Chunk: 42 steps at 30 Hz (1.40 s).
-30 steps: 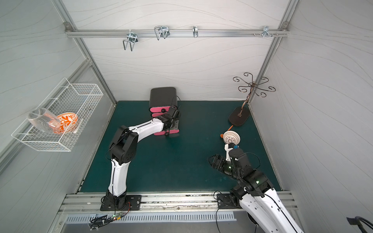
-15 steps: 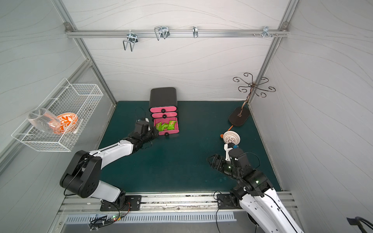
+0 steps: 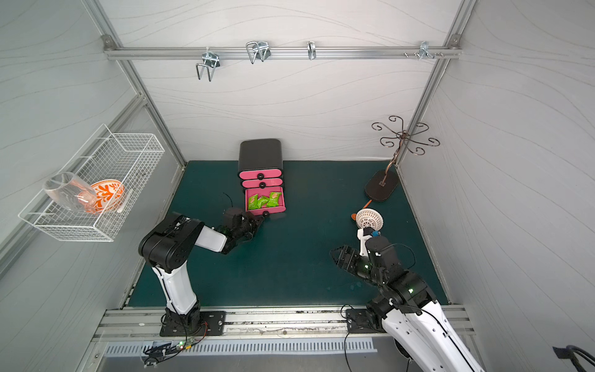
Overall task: Place the cookies into the drawer by color
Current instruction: Close the drawer in the storage box.
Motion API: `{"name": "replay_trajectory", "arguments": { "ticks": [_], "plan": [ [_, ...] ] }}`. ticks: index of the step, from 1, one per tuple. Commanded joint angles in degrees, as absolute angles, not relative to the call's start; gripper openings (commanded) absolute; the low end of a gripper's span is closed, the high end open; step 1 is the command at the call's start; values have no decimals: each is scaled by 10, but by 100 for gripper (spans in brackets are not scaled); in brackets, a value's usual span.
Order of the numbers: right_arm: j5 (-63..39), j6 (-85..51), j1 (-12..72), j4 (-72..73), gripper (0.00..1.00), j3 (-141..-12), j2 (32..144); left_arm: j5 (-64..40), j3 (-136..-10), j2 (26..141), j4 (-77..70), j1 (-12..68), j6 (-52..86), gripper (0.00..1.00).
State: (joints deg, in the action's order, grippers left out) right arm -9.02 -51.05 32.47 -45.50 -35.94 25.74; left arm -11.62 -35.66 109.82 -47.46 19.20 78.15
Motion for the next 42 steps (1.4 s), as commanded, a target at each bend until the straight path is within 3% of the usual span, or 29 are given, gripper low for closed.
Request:
{"name": "replay_trajectory", "arguments": {
  "ticks": [1, 14, 36, 42],
  "plan": [
    [-82, -510, 323, -462, 81, -366, 254, -123, -383, 1136, -550, 193, 837, 0],
    [-81, -509, 323, -465, 81, -370, 258, -115, -420, 1194, -698, 185, 878, 0],
    [-78, -511, 323, -474, 81, -375, 253, -118, -490, 1218, -675, 126, 873, 0],
    [-74, -515, 323, -476, 81, -373, 244, -155, -458, 1161, -673, 113, 846, 0]
  ]
}}
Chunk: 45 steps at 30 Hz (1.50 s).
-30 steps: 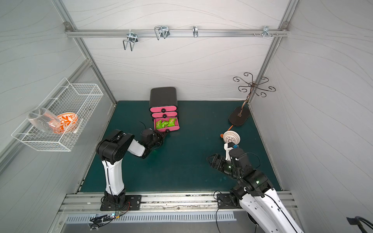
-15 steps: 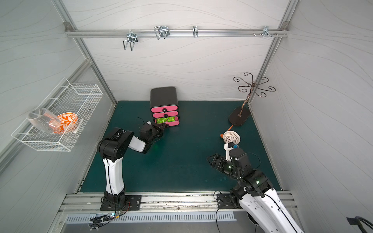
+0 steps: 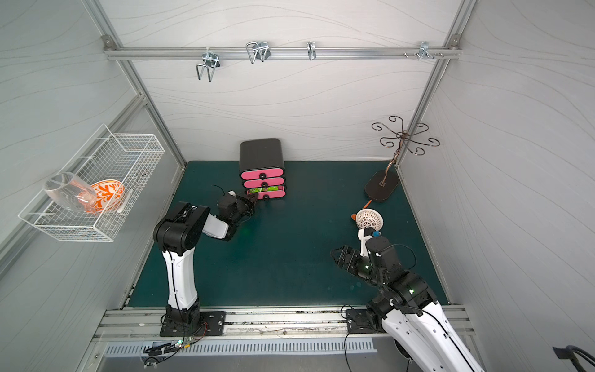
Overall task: Place the cookies into the drawer by color
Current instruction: Close the drawer in the storage box.
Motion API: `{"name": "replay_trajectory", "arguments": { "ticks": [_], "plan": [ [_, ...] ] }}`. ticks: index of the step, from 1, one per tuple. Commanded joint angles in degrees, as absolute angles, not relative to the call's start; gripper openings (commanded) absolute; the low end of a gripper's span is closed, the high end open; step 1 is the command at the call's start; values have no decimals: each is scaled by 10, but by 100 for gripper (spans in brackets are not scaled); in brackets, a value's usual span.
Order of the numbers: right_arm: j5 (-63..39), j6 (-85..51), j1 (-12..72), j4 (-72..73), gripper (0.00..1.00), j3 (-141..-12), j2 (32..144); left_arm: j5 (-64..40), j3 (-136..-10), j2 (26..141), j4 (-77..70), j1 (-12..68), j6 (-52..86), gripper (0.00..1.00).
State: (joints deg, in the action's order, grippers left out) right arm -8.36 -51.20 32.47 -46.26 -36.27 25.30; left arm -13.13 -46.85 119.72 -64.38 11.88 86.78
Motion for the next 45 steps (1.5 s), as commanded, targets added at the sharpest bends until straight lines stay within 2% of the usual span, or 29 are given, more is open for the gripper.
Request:
{"name": "replay_trajectory", "arguments": {
  "ticks": [1, 5, 11, 18, 25, 37, 41, 45],
  "plan": [
    [-74, -515, 323, -473, 81, -373, 244, -154, -445, 1145, -660, 114, 835, 0],
    [-82, -493, 323, -443, 81, -374, 253, -151, -414, 1127, -626, 111, 821, 0],
    [-146, -393, 323, -296, 84, -373, 239, -172, -450, 1195, -660, 111, 844, 0],
    [-118, -334, 323, -193, 90, -386, 260, -157, -494, 1225, -659, 111, 852, 0],
    [-134, -345, 323, -208, 91, -409, 317, -147, -537, 1268, -683, 111, 893, 0],
    [-105, -365, 323, -247, 92, -410, 284, -133, -575, 1326, -716, 105, 939, 0],
    [-99, -373, 323, -268, 92, -413, 284, -131, -557, 1310, -728, 100, 927, 0],
    [-52, -362, 323, -292, 93, -412, 283, -146, -495, 1214, -700, 100, 859, 2]
  ]
}}
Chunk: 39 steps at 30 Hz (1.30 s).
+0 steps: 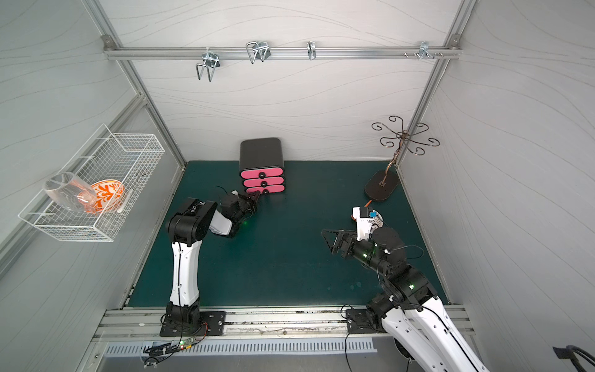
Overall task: Place the cookies into the drawer by color
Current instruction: Close the drawer in the storage box, then reset both arms
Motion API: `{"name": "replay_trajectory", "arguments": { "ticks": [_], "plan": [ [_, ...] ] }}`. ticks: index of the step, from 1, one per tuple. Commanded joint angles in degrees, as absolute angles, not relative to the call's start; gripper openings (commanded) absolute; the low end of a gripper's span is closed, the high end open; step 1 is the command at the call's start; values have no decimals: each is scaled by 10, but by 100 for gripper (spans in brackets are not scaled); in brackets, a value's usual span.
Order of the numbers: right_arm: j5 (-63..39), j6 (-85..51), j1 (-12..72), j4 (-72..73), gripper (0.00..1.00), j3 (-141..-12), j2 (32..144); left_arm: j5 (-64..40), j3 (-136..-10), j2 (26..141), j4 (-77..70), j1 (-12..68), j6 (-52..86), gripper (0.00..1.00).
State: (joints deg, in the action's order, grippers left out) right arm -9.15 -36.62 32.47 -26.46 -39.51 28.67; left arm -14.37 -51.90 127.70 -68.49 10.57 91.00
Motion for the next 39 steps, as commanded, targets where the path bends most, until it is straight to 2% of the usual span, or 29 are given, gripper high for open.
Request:
{"name": "replay_trajectory", "arguments": {
  "ticks": [1, 2, 4, 6, 10, 13, 15, 17, 20, 22, 26, 32, 33, 36, 37, 39],
  "plan": [
    [-32, -352, 323, -292, 94, -409, 283, -156, -477, 1173, -676, 101, 828, 8],
    [-15, -342, 323, -289, 96, -406, 285, -161, -461, 1137, -653, 101, 794, 17],
    [22, -308, 321, -270, 98, -398, 295, -157, -424, 1026, -560, 103, 697, 44],
    [68, -275, 319, -253, 99, -391, 314, -122, -402, 919, -436, 108, 588, 64],
    [167, -183, 295, -185, 99, -364, 365, 21, -377, 740, -251, 153, 325, 78],
    [237, -79, 267, -69, 99, -307, 403, 121, -333, 663, -216, 180, 181, 82],
    [249, -19, 235, 12, 99, -270, 431, 188, -295, 625, -212, 181, 129, 83],
    [233, 0, 187, 78, 99, -241, 463, 276, -253, 598, -224, 180, 90, 84],
    [149, -61, 86, 129, 99, -219, 516, 369, -203, 576, -256, 169, 57, 86],
    [101, -89, 44, 182, 99, -207, 564, 338, -182, 562, -251, 142, 45, 90],
    [93, -70, 33, 279, 99, -201, 669, 277, -141, 594, -327, 80, 63, 97],
    [47, -47, 21, 459, 99, -210, 810, 162, -170, 745, -463, 38, 28, 95],
    [40, -46, 20, 452, 99, -222, 833, 145, -177, 765, -479, 30, 23, 95],
    [10, -28, 25, 545, 99, -213, 907, 108, -199, 818, -494, 3, 24, 96],
    [-1, -22, 27, 497, 99, -223, 892, 84, -197, 850, -525, -15, 38, 96],
    [-10, -14, 29, 499, 99, -233, 901, 52, -195, 902, -598, -38, 50, 97]
  ]
}}
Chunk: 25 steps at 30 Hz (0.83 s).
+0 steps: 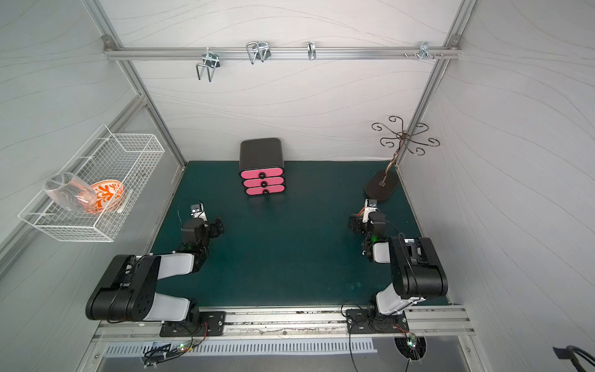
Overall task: Place the cookies into the drawer by color
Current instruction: Reset both arms
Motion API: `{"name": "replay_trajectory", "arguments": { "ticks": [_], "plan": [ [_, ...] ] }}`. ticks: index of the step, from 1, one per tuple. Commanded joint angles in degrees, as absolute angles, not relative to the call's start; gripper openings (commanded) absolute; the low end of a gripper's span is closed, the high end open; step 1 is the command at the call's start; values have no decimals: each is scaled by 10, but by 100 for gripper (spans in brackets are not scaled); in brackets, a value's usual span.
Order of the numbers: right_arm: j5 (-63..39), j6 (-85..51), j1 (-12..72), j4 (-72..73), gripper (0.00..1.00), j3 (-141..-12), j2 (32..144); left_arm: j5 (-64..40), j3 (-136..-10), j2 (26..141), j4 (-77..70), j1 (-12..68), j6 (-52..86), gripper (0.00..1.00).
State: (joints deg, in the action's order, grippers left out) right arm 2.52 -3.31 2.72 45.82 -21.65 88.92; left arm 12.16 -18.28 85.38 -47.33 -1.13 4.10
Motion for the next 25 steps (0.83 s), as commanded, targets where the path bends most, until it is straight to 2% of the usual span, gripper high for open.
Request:
{"name": "replay_trajectory", "arguments": {
  "ticks": [1, 2, 4, 5, 25],
  "plan": [
    [-13, -16, 27, 466, 99, -246, 900, 42, -209, 886, -529, -40, 51, 97],
    [-12, -15, 28, 444, 99, -254, 895, 42, -226, 875, -483, -40, 52, 97],
    [-4, -8, 35, 454, 99, -253, 900, 39, -223, 896, -526, -40, 47, 99],
    [-1, -6, 38, 444, 99, -255, 896, 37, -229, 885, -494, -39, 48, 99],
    [3, 0, 45, 441, 99, -259, 898, 45, -232, 885, -492, -33, 41, 100]
  ]
}}
